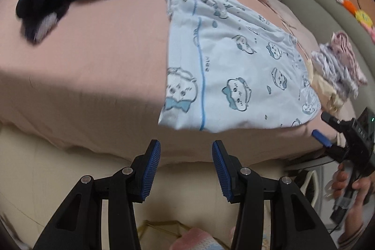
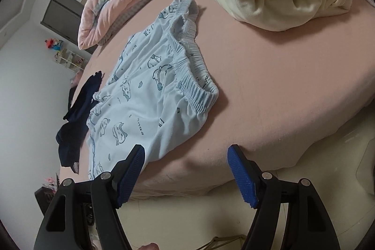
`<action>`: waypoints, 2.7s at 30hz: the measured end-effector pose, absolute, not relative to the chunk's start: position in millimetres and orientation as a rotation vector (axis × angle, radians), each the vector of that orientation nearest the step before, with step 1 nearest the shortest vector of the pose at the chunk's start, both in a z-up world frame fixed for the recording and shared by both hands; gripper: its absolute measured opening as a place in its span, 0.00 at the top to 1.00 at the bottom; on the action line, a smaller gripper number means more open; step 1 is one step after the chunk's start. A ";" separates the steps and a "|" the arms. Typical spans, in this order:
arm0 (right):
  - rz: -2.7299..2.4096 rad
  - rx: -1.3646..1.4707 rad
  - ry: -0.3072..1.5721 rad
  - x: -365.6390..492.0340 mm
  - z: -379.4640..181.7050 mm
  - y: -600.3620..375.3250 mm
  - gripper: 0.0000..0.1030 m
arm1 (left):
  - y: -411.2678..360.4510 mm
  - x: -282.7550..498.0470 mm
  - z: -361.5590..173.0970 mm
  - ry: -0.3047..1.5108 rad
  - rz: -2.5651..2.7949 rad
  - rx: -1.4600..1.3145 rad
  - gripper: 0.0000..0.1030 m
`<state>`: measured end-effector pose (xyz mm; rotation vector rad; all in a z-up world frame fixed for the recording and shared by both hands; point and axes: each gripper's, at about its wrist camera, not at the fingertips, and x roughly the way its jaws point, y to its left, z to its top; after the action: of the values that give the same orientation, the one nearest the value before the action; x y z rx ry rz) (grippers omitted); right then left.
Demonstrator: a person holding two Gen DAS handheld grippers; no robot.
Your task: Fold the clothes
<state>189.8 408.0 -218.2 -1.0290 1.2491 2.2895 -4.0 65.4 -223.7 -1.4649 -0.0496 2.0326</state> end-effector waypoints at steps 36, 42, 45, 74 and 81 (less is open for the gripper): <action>2.262 -0.784 1.695 154.3 -236.1 436.6 0.21 | 51.1 -38.6 -250.6 -0.772 1.781 -1.527 0.50; 2.262 -0.772 1.701 152.4 -236.7 438.1 0.21 | 48.4 -38.4 -246.8 -0.871 1.728 -1.495 0.49; 2.262 -0.774 1.709 150.2 -236.0 438.7 0.21 | 45.5 -41.3 -240.8 -0.928 1.701 -1.454 0.48; 2.293 -0.968 1.283 139.6 -235.5 426.9 0.86 | 71.4 -75.1 -251.8 -0.928 1.782 -1.472 0.91; 2.299 -0.965 1.192 145.8 -228.3 423.4 0.94 | 97.3 -62.7 -213.7 -0.531 2.005 -1.351 0.92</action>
<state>145.8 423.4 -228.3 -0.9652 1.1919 2.2989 -62.7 97.3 -213.7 -1.3511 -0.5314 2.0055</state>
